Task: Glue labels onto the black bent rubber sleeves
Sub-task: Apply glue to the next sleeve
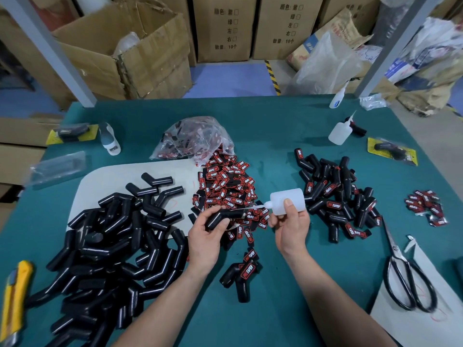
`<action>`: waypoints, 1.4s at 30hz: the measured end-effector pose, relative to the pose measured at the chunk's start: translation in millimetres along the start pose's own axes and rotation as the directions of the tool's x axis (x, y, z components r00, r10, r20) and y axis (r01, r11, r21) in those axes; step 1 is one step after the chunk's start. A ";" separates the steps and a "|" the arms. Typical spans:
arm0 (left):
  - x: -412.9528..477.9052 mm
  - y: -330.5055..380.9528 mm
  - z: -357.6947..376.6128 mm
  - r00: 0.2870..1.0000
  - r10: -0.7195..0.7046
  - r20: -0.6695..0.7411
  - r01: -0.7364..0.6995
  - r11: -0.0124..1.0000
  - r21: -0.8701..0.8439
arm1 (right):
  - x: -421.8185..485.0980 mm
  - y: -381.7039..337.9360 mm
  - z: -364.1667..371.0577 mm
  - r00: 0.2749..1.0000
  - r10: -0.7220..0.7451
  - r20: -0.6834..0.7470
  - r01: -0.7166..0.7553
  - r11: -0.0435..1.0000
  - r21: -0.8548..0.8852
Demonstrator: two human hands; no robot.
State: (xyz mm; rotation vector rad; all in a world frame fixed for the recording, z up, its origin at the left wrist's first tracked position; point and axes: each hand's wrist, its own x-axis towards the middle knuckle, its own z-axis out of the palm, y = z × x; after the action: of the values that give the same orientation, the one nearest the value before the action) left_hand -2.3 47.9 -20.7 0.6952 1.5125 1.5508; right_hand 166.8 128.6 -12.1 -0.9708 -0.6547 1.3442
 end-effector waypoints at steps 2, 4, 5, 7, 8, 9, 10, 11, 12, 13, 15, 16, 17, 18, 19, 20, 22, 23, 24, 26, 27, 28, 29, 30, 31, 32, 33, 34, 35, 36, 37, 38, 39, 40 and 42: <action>1.1 -0.6 -0.2 1.000 -0.011 -0.011 0.011 0.999 0.033 | -1.8 1.4 -1.2 0.999 -0.036 0.001 0.036 0.999 -0.037; 1.8 -1.3 -0.5 1.000 -0.021 -0.019 0.022 0.998 0.059 | -2.8 2.1 -2.9 0.997 -0.073 -0.019 0.070 0.993 -0.097; 1.9 -1.5 -0.5 0.999 -0.025 -0.020 0.027 0.997 0.068 | -3.5 2.3 -3.6 0.995 -0.092 -0.030 0.088 0.987 -0.133; 2.0 -1.8 -0.3 0.999 -0.033 -0.018 0.034 0.996 0.083 | -5.2 3.0 -5.2 0.989 -0.141 -0.053 0.127 0.969 -0.214; 1.7 -1.6 -0.3 0.999 -0.036 -0.016 0.037 0.996 0.086 | -6.5 2.9 -5.2 0.983 -0.171 -0.067 0.150 0.958 -0.245; 1.6 -1.1 -0.1 0.999 -0.037 -0.013 0.038 0.995 0.087 | -7.9 2.5 -4.8 0.976 -0.201 -0.079 0.174 0.947 -0.269; 1.7 -0.4 0.1 0.999 -0.038 -0.010 0.039 0.995 0.088 | -8.8 1.8 -4.3 0.969 -0.230 -0.091 0.194 0.936 -0.293; 1.7 0.4 0.6 0.999 -0.038 -0.006 0.038 0.995 0.091 | -9.0 1.9 -4.4 0.961 -0.256 -0.103 0.211 0.922 -0.325; 1.6 1.5 1.3 0.999 -0.037 -0.001 0.037 0.995 0.096 | -8.8 1.9 -4.9 0.954 -0.279 -0.113 0.222 0.906 -0.359; 1.2 2.5 2.2 0.999 -0.034 0.005 0.034 0.994 0.101 | -8.4 2.3 -5.4 0.949 -0.293 -0.121 0.228 0.896 -0.382; 0.4 4.1 3.4 0.999 -0.031 0.011 0.030 0.994 0.106 | -7.2 4.0 -7.8 0.941 -0.313 -0.129 0.236 0.879 -0.414; -0.1 4.7 3.9 0.999 -0.032 0.014 0.030 0.994 0.109 | -6.7 4.4 -9.0 0.936 -0.329 -0.128 0.244 0.865 -0.439; -0.8 5.2 4.2 0.999 -0.032 0.018 0.030 0.994 0.109 | -6.3 4.7 -9.5 0.931 -0.342 -0.127 0.249 0.850 -0.464; -1.4 5.6 4.0 0.999 -0.032 0.021 0.029 0.994 0.107 | -6.0 5.1 -10.2 0.928 -0.351 -0.125 0.253 0.840 -0.481; -1.8 6.0 3.8 0.999 -0.030 0.025 0.028 0.994 0.105 | -5.6 5.5 -10.4 0.925 -0.359 -0.122 0.258 0.833 -0.490; -2.1 6.2 3.6 0.999 -0.028 0.028 0.025 0.994 0.109 | -5.5 5.9 -10.9 0.924 -0.365 -0.118 0.264 0.828 -0.494; -2.7 7.1 3.5 0.999 -0.019 0.034 0.015 0.991 0.130 | -5.7 6.2 -11.6 0.927 -0.359 -0.110 0.266 0.833 -0.485; -3.1 7.6 3.5 0.999 -0.011 0.035 0.007 0.990 0.138 | -6.3 5.9 -11.9 0.929 -0.356 -0.102 0.268 0.836 -0.479; -3.3 8.0 3.6 0.999 -0.006 0.035 0.001 0.989 0.145 | -7.3 5.5 -12.2 0.929 -0.358 -0.092 0.275 0.835 -0.477; -3.5 8.4 3.6 0.999 -0.001 0.036 -0.005 0.988 0.156 | -9.3 4.2 -11.3 0.927 -0.367 -0.073 0.289 0.827 -0.482; -3.6 8.5 3.5 0.999 0.000 0.038 -0.006 0.987 0.163 | -9.9 3.2 -10.7 0.927 -0.370 -0.066 0.295 0.825 -0.482; -3.6 8.7 3.2 0.999 -0.001 0.040 -0.006 0.986 0.168 | -10.5 2.3 -10.3 0.925 -0.375 -0.062 0.301 0.820 -0.486; -3.5 8.9 3.1 0.999 -0.004 0.041 -0.003 0.985 0.172 | -10.8 1.6 -9.7 0.922 -0.383 -0.059 0.307 0.814 -0.493; -3.5 8.9 3.0 0.999 -0.008 0.042 0.001 0.985 0.171 | -11.0 0.9 -9.4 0.920 -0.388 -0.058 0.310 0.810 -0.498; -3.7 9.0 3.0 0.999 -0.012 0.043 0.005 0.986 0.168 | -10.8 0.4 -9.0 0.919 -0.389 -0.058 0.311 0.809 -0.499; -4.0 9.1 3.1 0.999 -0.016 0.042 0.009 0.986 0.165 | -10.7 0.3 -8.9 0.919 -0.391 -0.058 0.312 0.806 -0.503; -4.2 9.3 3.3 0.999 -0.019 0.041 0.012 0.986 0.164 | -10.8 0.5 -8.8 0.918 -0.392 -0.058 0.311 0.805 -0.505; -4.4 9.4 3.2 0.999 -0.021 0.038 0.015 0.986 0.164 | -11.1 0.8 -9.0 0.920 -0.387 -0.059 0.308 0.807 -0.504; -4.2 9.1 3.1 0.999 -0.025 0.036 0.019 0.986 0.164 | -11.2 1.2 -9.1 0.922 -0.382 -0.060 0.303 0.809 -0.503; -4.1 8.9 3.1 0.999 -0.032 0.036 0.026 0.986 0.162 | -11.4 1.7 -9.2 0.922 -0.382 -0.061 0.300 0.807 -0.508; -3.9 8.7 3.2 0.999 -0.040 0.037 0.033 0.986 0.161 | -11.4 2.2 -9.5 0.922 -0.382 -0.062 0.299 0.804 -0.514; -3.8 8.5 3.2 0.998 -0.046 0.037 0.040 0.987 0.159 | -11.2 3.0 -9.9 0.922 -0.382 -0.064 0.298 0.804 -0.515; -3.7 8.1 3.2 0.998 -0.050 0.036 0.044 0.987 0.156 | -11.1 3.2 -9.9 0.922 -0.383 -0.065 0.297 0.804 -0.515; -3.8 7.7 2.8 0.998 -0.050 0.036 0.044 0.987 0.154 | -11.0 3.1 -9.8 0.920 -0.386 -0.064 0.301 0.801 -0.517; -4.0 7.0 2.3 0.998 -0.045 0.039 0.038 0.986 0.161 | -10.6 3.0 -9.7 0.917 -0.394 -0.062 0.306 0.795 -0.523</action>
State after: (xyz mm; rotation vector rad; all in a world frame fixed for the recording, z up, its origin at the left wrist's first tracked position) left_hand 0.3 46.3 -12.9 0.7779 1.6228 1.3855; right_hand 172.1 116.2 -17.8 -1.2903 -1.0328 0.7533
